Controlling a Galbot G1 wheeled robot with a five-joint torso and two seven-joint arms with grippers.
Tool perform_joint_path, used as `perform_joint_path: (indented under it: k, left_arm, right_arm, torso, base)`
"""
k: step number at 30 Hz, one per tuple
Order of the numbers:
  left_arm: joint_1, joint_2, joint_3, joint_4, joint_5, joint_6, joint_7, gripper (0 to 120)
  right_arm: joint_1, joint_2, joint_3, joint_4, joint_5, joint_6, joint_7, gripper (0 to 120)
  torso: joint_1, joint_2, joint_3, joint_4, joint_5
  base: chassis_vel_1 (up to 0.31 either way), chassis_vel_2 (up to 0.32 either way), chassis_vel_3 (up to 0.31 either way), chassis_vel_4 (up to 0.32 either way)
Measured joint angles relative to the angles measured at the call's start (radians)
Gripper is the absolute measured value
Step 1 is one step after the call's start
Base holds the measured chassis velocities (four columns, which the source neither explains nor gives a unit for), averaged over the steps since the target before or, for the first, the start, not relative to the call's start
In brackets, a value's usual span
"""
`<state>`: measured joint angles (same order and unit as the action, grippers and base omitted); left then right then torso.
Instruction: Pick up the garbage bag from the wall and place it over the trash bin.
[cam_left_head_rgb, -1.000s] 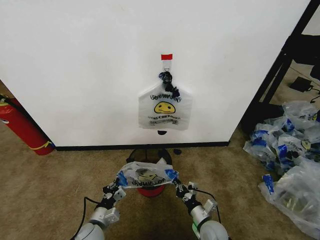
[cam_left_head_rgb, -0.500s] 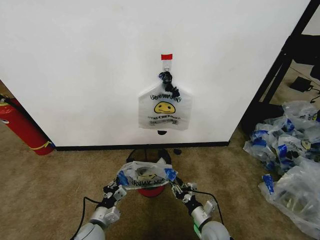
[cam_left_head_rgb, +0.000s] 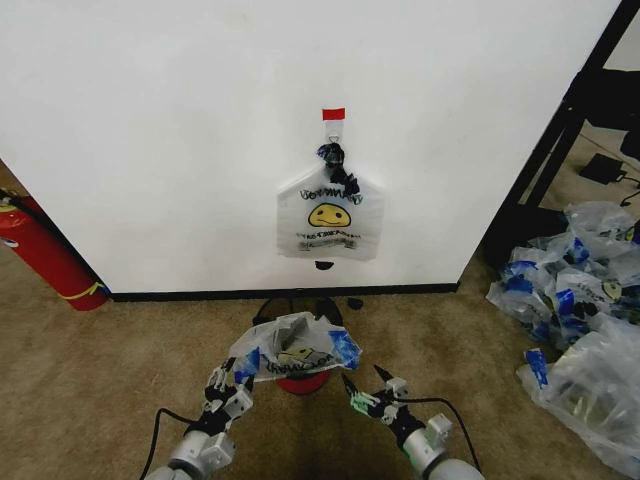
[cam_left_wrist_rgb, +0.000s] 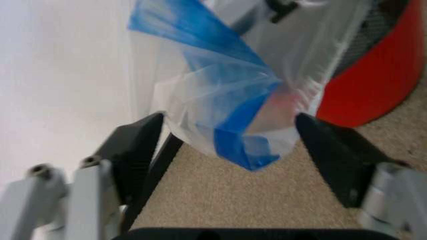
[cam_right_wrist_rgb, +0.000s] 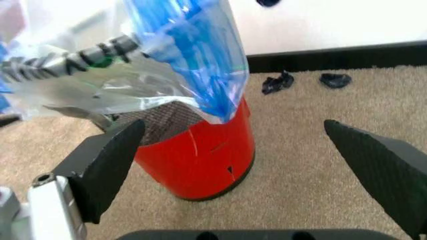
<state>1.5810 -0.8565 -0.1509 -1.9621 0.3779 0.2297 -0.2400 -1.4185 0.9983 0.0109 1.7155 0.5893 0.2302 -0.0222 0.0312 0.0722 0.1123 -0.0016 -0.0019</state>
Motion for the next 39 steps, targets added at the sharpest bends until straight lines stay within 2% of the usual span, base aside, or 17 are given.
perform_joint_path:
  k: [1,4,8,11,15,16,19,20,23,24,25,28,30,32,34,37,39]
  left_arm:
    - [0.0,0.0,0.0,0.0,0.0,0.0,0.0,85]
    - [0.033,0.007,-0.012,-0.017,0.019,-0.016,0.001,97]
    - [0.077,0.021,-0.048,-0.064,0.025,-0.052,-0.006,100]
    - [0.133,0.054,-0.1,-0.148,0.006,-0.11,-0.006,100]
    - [0.135,0.114,-0.128,-0.25,-0.123,-0.22,0.014,100]
    - [0.135,0.114,-0.128,-0.25,-0.123,-0.22,0.014,100]
    - [0.048,0.16,-0.128,-0.303,-0.299,-0.249,0.064,100]
    - [-0.036,0.185,-0.115,-0.305,-0.417,-0.238,0.1,100]
    - [-0.261,0.242,-0.069,-0.239,-0.653,-0.169,0.175,100]
    - [-0.261,0.242,-0.069,-0.239,-0.653,-0.169,0.175,100]
    - [-0.291,0.251,-0.065,-0.226,-0.701,-0.15,0.184,100]
    - [-0.395,0.27,-0.048,-0.181,-0.911,-0.048,0.199,100]
    - [-0.468,0.256,-0.025,-0.152,-0.994,0.004,0.212,100]
    - [-0.481,0.252,-0.017,-0.147,-1.006,0.012,0.214,100]
    - [-0.612,0.195,0.076,-0.098,-1.078,0.121,0.221,100]
    - [-0.726,0.115,0.167,-0.031,-1.11,0.262,0.194,100]
    - [-0.751,0.094,0.183,-0.012,-1.114,0.297,0.186,100]
  right_arm:
    - [0.0,0.0,0.0,0.0,0.0,0.0,0.0,100]
    - [-0.023,-0.019,0.011,0.031,-0.018,0.015,-0.012,100]
    - [-0.035,-0.032,0.03,0.062,-0.036,0.042,-0.044,100]
    - [-0.046,-0.043,0.079,0.109,-0.017,0.086,-0.195,100]
    - [-0.038,-0.045,0.172,0.145,0.024,0.141,-0.425,100]
    - [-0.038,-0.045,0.172,0.145,0.024,0.141,-0.425,100]
    - [-0.025,-0.043,0.23,0.179,0.038,0.148,-0.48,100]
    - [-0.02,-0.042,0.252,0.196,0.044,0.147,-0.475,100]
    - [-0.003,-0.04,0.29,0.223,0.043,0.143,-0.431,100]
    - [-0.003,-0.04,0.29,0.223,0.043,0.143,-0.431,100]
    - [0.006,-0.04,0.289,0.225,0.035,0.141,-0.415,100]
    - [0.037,-0.045,0.252,0.237,0.002,0.122,-0.325,100]
    - [0.038,-0.043,0.24,0.246,-0.022,0.113,-0.285,100]
    - [0.037,-0.041,0.238,0.248,-0.029,0.112,-0.277,100]
    - [0.041,-0.026,0.234,0.252,-0.076,0.106,-0.243,100]
    - [0.055,-0.005,0.226,0.252,-0.106,0.106,-0.232,100]
    - [0.056,-0.001,0.224,0.252,-0.106,0.106,-0.229,100]
  torso:
    - [0.0,0.0,0.0,0.0,0.0]
    - [0.0,0.0,0.0,0.0,-0.0001]
    - [0.0,0.0,0.0,0.0,0.0]
    - [0.0,0.0,0.0,0.0003,0.0003]
    - [0.0,0.0,0.0,0.0004,0.0002]
    - [0.0,0.0,0.0,0.0004,0.0002]
    - [0.0,0.0,0.0,0.0003,0.0003]
    - [0.0,0.0,0.0,0.0002,0.0003]
    - [0.0,0.0,0.0,-0.001,-0.0005]
    - [0.0,0.0,0.0,-0.001,-0.0005]
    - [0.0,0.0,0.0,-0.001,-0.0002]
    - [0.0,0.0,0.0,0.0008,-0.0001]
    - [0.0,0.0,0.0,0.0009,0.0]
    - [0.0,0.0,0.0,0.0007,0.0004]
    - [0.0,0.0,0.0,-0.0005,-0.0003]
    - [0.0,0.0,0.0,0.0,0.0005]
    - [0.0,0.0,0.0,0.0002,-0.0004]
  base:
    - [0.0,0.0,0.0,0.0]
    - [0.0,0.0,0.0,0.0]
    - [0.0,0.0,0.0,0.0]
    - [0.0,0.0,0.0,0.0]
    - [0.0,0.0,0.0,0.0]
    - [0.0,0.0,0.0,0.0]
    - [0.0,0.0,0.0,0.0]
    - [0.0,0.0,0.0,0.0]
    - [0.0,0.0,0.0,0.0]
    - [0.0,0.0,0.0,0.0]
    - [0.0,0.0,0.0,0.0]
    - [0.0,0.0,0.0,0.0]
    - [0.0,0.0,0.0,0.0]
    - [0.0,0.0,0.0,0.0]
    - [0.0,0.0,0.0,0.0]
    - [0.0,0.0,0.0,0.0]
    - [0.0,0.0,0.0,0.0]
